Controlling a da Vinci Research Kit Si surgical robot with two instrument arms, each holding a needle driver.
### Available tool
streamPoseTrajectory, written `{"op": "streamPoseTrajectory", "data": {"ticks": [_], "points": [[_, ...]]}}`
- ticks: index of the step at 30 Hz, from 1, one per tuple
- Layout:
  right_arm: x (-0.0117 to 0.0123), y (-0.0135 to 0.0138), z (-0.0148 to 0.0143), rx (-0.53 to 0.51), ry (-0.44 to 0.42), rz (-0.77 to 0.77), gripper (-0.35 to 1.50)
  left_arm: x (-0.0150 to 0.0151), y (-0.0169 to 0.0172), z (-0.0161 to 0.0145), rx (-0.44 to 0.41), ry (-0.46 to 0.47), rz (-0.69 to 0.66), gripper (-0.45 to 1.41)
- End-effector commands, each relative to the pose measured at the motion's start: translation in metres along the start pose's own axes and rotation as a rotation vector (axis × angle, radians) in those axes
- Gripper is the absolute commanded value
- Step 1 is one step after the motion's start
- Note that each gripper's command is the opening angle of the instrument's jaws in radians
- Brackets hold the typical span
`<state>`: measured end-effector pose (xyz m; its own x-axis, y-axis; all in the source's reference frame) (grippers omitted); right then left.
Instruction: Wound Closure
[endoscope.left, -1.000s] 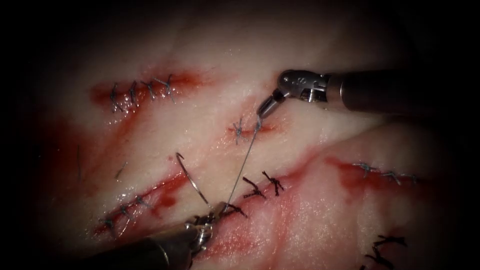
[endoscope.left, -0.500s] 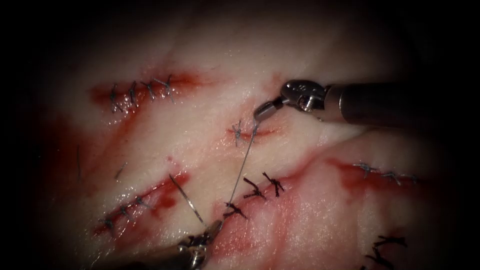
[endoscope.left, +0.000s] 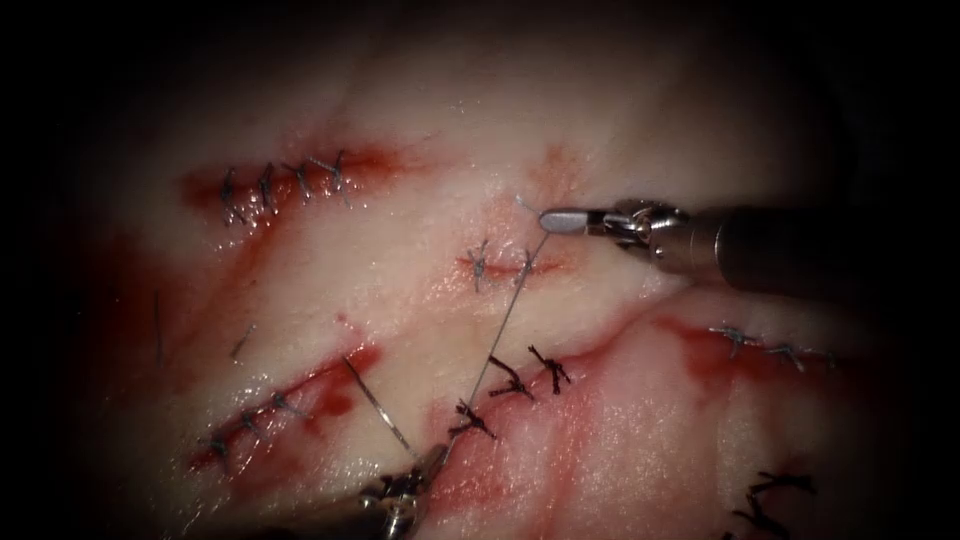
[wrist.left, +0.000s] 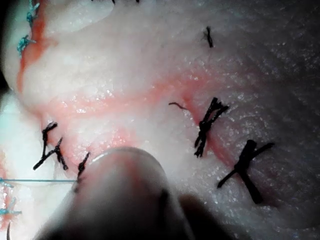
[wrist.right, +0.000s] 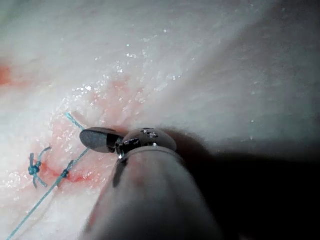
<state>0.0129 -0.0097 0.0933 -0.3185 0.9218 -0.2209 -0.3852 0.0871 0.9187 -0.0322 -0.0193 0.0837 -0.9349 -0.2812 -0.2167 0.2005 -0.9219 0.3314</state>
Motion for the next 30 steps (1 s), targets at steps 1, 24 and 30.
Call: {"op": "streamPoseTrajectory", "data": {"ticks": [1,24,30], "points": [[0.0014,-0.0007,0.0017,0.003,0.014,-0.057,-0.35,0.0,0.0004,0.0002,0.002,0.004,0.004,-0.45],[0.0027,-0.0051,0.0003,-0.026,0.042,-0.446,1.45,-0.0046,-0.0213,-0.0002,0.121,0.143,-0.014,-0.45],[0.003,-0.0095,-0.0023,-0.141,0.07,-0.62,1.23,-0.0047,-0.0254,0.0013,0.115,0.178,-0.021,-0.45]]}}
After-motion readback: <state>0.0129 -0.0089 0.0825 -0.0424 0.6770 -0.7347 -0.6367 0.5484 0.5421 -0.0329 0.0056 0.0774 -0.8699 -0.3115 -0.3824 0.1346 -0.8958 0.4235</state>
